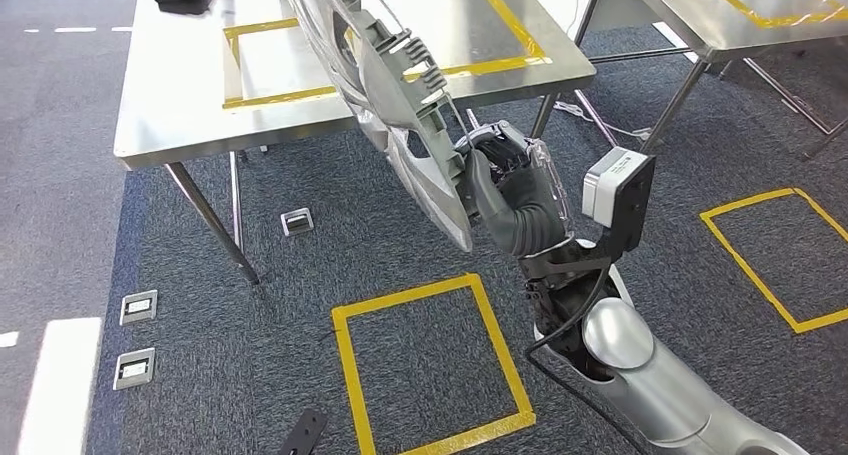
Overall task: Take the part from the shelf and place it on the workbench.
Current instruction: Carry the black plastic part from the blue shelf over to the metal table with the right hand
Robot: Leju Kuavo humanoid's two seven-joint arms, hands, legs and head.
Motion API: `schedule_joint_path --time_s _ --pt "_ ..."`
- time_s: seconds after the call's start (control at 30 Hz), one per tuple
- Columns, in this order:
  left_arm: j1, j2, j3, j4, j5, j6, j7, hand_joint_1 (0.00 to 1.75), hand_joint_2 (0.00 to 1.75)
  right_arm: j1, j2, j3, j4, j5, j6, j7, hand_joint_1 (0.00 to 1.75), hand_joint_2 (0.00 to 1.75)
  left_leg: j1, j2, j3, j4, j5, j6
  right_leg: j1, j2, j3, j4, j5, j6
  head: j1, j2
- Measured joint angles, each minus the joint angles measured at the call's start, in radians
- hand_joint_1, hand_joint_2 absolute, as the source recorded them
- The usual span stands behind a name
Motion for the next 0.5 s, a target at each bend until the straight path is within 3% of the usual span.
schedule_joint_path --time_s 0.07,0.1,0.13,0.2,0.3,0.37,0.43,0.47,0.5 --pt "0.0 -0.001 0.0 0.0 0.0 0.0 0.001 0.0 1.75 -0.004 0.0 -0.003 0.005 -0.001 -0.003 0.001 1.75 1.75 0.0 -0.003 0.01 0.003 -0.01 -0.003 0.003 0.001 0.051 -0.126 0.075 -0.009 0.0 0.0" --pt "0.0 -0.002 0.0 0.0 0.0 0.0 0.001 0.0 1.75 -0.008 0.0 -0.004 0.007 -0.002 -0.005 0.002 1.75 1.75 0.0 -0.004 0.013 0.004 -0.015 -0.007 0.007 0.002 0.077 -0.184 0.1 -0.014 -0.001 0.0" --pt "0.0 -0.002 -0.001 -0.001 -0.001 0.0 0.001 0.0 1.75 -0.011 0.0 -0.005 0.01 -0.002 -0.007 0.003 1.75 1.75 0.0 -0.004 0.015 0.005 -0.018 -0.012 0.01 0.003 0.093 -0.218 0.107 -0.018 -0.001 0.0" --pt "0.001 -0.004 -0.002 -0.002 -0.001 -0.002 0.002 0.0 1.75 -0.015 0.0 -0.006 0.015 -0.003 -0.011 0.004 1.75 1.75 -0.001 -0.003 0.015 0.003 -0.02 -0.022 0.014 0.005 0.103 -0.235 0.097 -0.026 -0.001 0.0" --pt "0.001 -0.005 -0.006 -0.003 -0.001 -0.004 0.003 0.0 1.75 -0.018 -0.001 -0.01 0.023 -0.004 -0.019 0.004 1.75 1.75 -0.001 -0.001 0.011 0.019 -0.038 -0.035 0.008 0.005 0.112 -0.25 0.094 -0.039 -0.002 0.0" --pt "0.001 -0.005 -0.008 -0.003 -0.002 -0.004 0.003 0.0 1.75 -0.02 0.0 -0.012 0.028 -0.005 -0.022 0.004 1.75 1.75 -0.002 0.0 -0.024 0.1 -0.082 -0.038 0.003 0.002 0.122 -0.258 0.093 -0.047 -0.005 0.0" --pt "0.002 -0.004 -0.008 -0.003 -0.002 -0.004 0.003 0.0 1.75 -0.019 0.0 -0.012 0.035 -0.006 -0.024 0.004 1.75 1.75 -0.002 0.0 -0.089 0.224 -0.124 -0.042 0.003 0.0 0.127 -0.258 0.089 -0.051 -0.006 0.0" --pt "0.003 -0.004 -0.009 -0.003 -0.002 -0.004 0.003 0.0 1.75 -0.019 0.0 -0.012 0.038 -0.007 -0.025 0.004 1.75 1.75 -0.001 0.001 -0.116 0.267 -0.13 -0.045 0.003 0.001 0.128 -0.257 0.086 -0.051 -0.006 0.0" --pt "0.003 -0.004 -0.009 -0.003 -0.002 -0.004 0.003 0.0 1.75 -0.019 0.0 -0.012 0.04 -0.008 -0.026 0.004 1.75 1.75 0.001 0.001 -0.124 0.269 -0.114 -0.048 0.002 0.002 0.13 -0.255 0.083 -0.05 -0.006 0.0"
